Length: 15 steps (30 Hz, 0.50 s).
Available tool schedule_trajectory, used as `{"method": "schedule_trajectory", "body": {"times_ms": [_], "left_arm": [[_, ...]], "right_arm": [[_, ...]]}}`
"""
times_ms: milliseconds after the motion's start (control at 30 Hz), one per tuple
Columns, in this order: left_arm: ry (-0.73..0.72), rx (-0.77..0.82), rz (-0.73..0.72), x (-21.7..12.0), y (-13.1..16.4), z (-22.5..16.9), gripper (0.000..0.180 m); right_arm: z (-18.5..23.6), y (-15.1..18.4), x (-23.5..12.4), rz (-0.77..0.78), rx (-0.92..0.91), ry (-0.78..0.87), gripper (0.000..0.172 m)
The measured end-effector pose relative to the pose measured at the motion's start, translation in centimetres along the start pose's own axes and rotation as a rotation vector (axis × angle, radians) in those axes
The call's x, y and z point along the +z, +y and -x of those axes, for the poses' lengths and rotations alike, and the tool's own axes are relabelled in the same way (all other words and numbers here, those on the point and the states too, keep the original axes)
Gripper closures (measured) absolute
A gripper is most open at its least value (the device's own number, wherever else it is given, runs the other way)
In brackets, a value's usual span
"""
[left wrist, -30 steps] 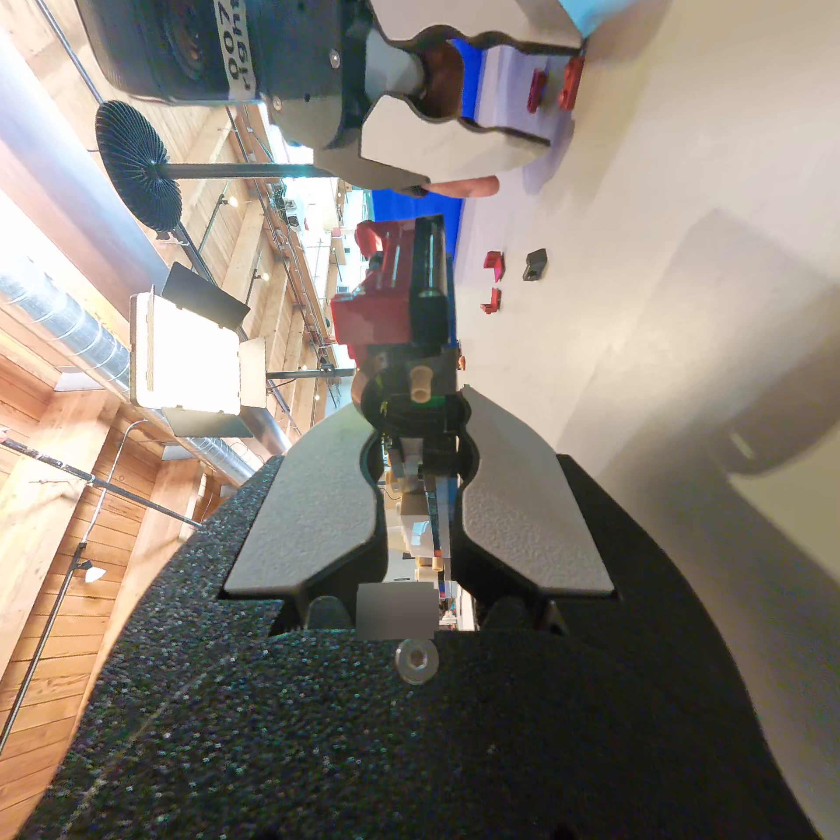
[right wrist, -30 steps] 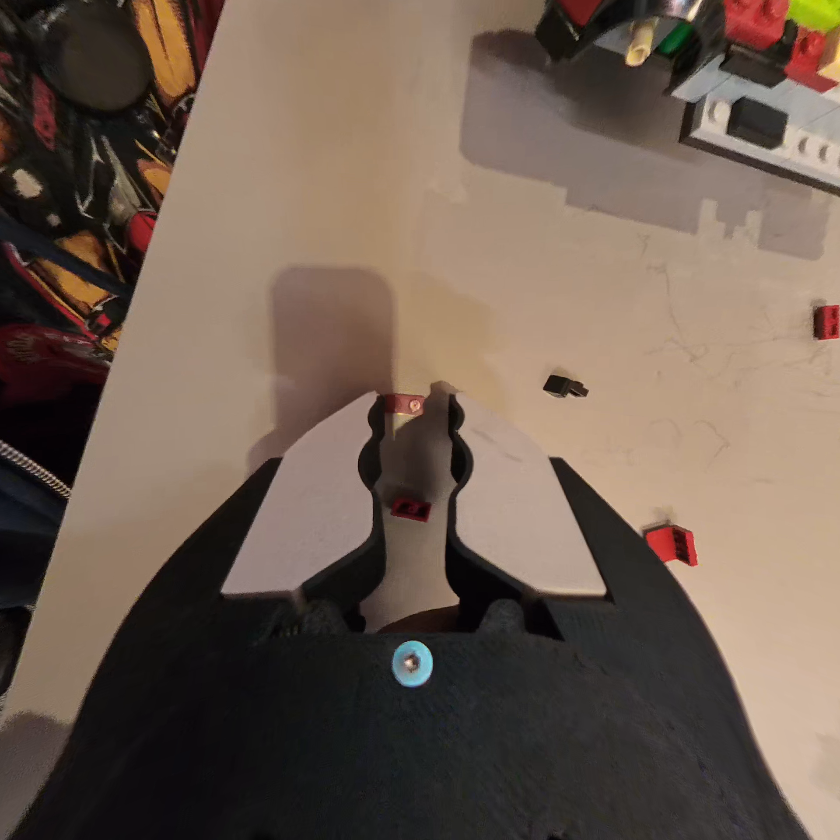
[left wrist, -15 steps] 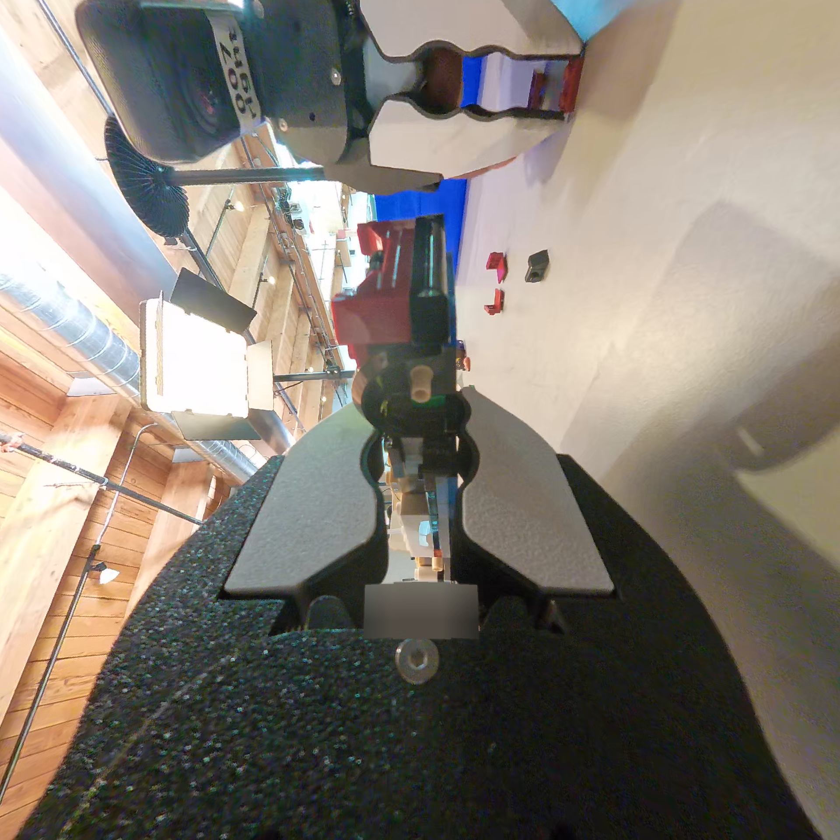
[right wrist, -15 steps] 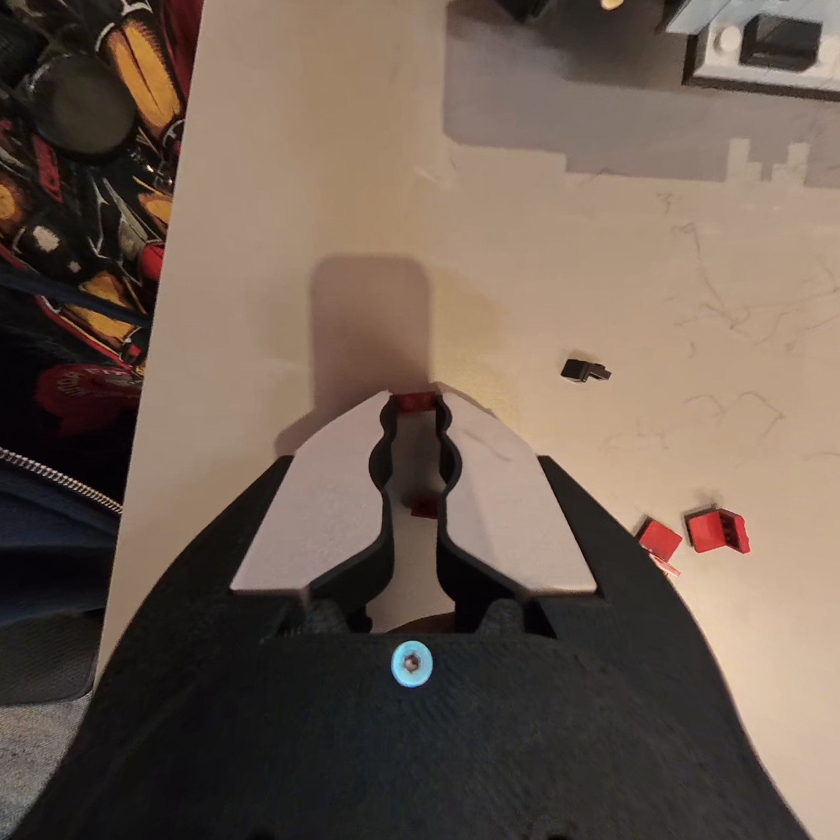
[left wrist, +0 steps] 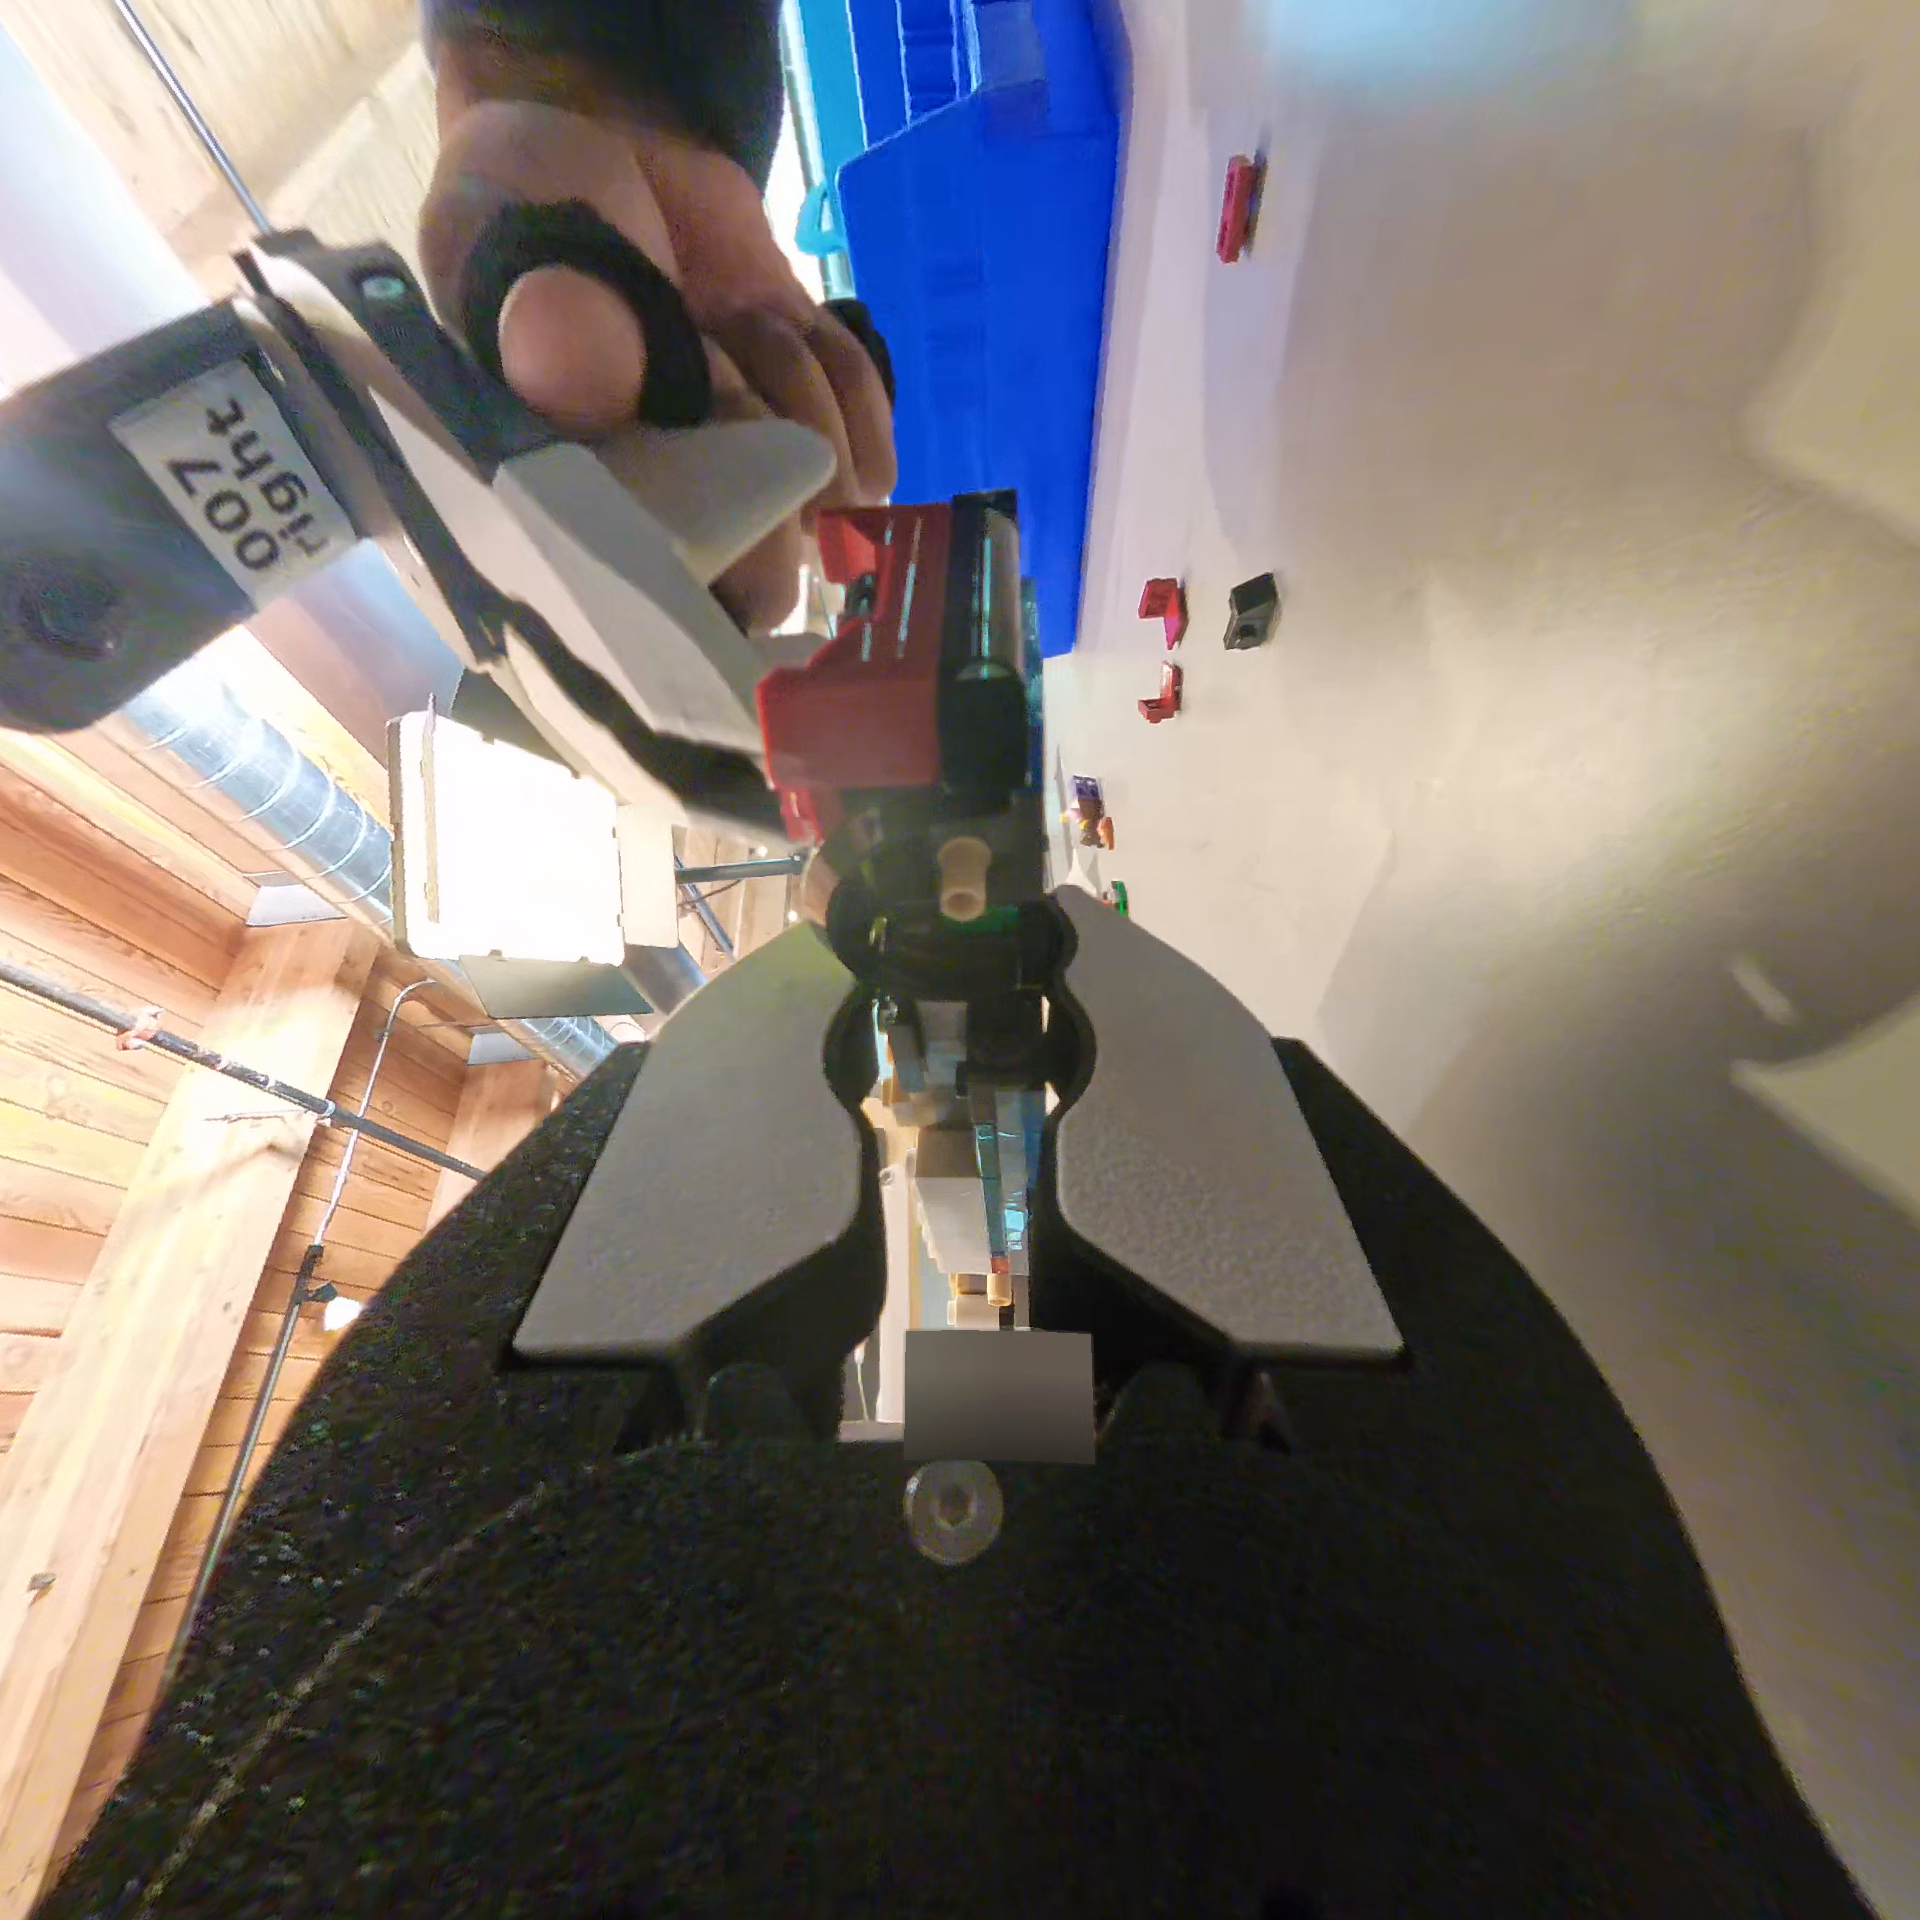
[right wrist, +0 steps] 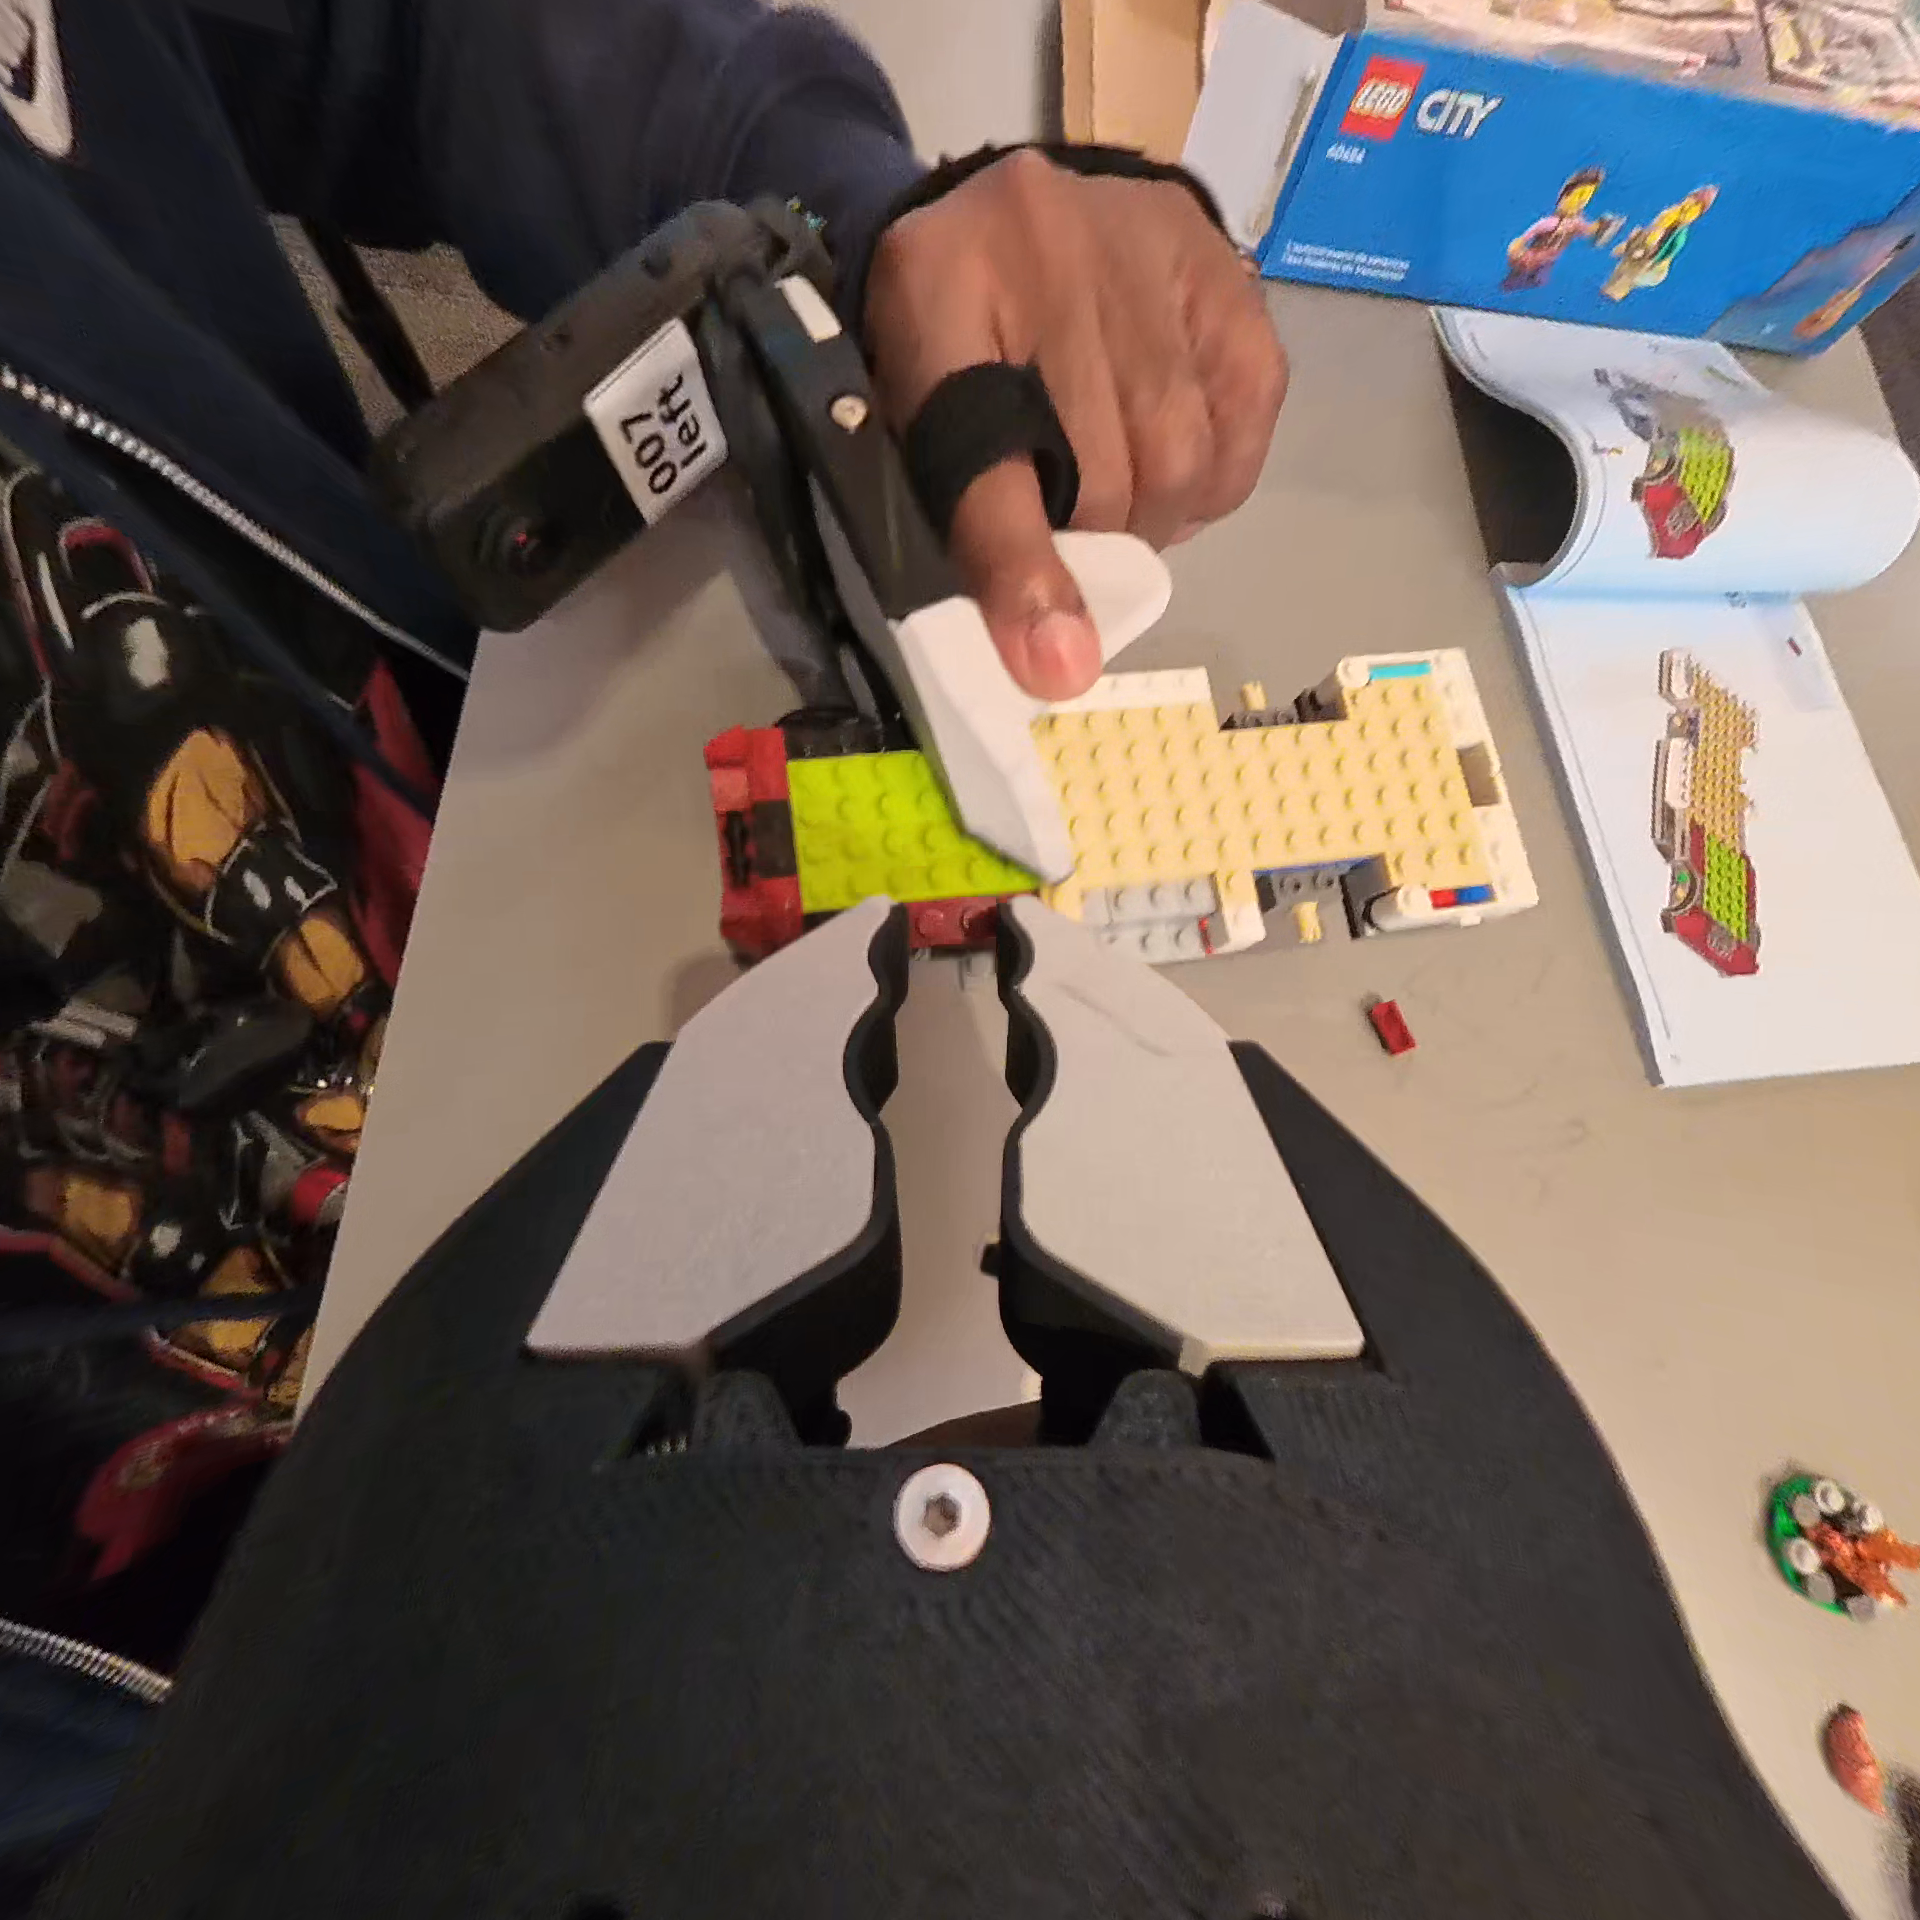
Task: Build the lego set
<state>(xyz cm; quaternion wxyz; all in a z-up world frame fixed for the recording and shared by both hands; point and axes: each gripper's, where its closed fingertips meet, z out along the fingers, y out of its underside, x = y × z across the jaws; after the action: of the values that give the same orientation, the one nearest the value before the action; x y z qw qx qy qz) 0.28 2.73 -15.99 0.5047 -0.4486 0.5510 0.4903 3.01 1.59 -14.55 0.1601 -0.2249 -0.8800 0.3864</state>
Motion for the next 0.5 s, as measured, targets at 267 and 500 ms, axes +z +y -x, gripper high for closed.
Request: {"method": "schedule_trajectory", "body": {"times_ms": [267, 500], "left_arm": [[-0.034, 0.011, -0.013, -0.22, -0.30, 0.62, 0.152], [-0.046, 0.015, -0.017, -0.33, -0.45, 0.75, 0.152]], "right_arm": [[-0.13, -0.11, 0.77, 0.031, 0.001, -0.062, 0.156], [-0.17, -0.08, 0.80, 0.036, 0.021, -0.084, 0.156]]}}
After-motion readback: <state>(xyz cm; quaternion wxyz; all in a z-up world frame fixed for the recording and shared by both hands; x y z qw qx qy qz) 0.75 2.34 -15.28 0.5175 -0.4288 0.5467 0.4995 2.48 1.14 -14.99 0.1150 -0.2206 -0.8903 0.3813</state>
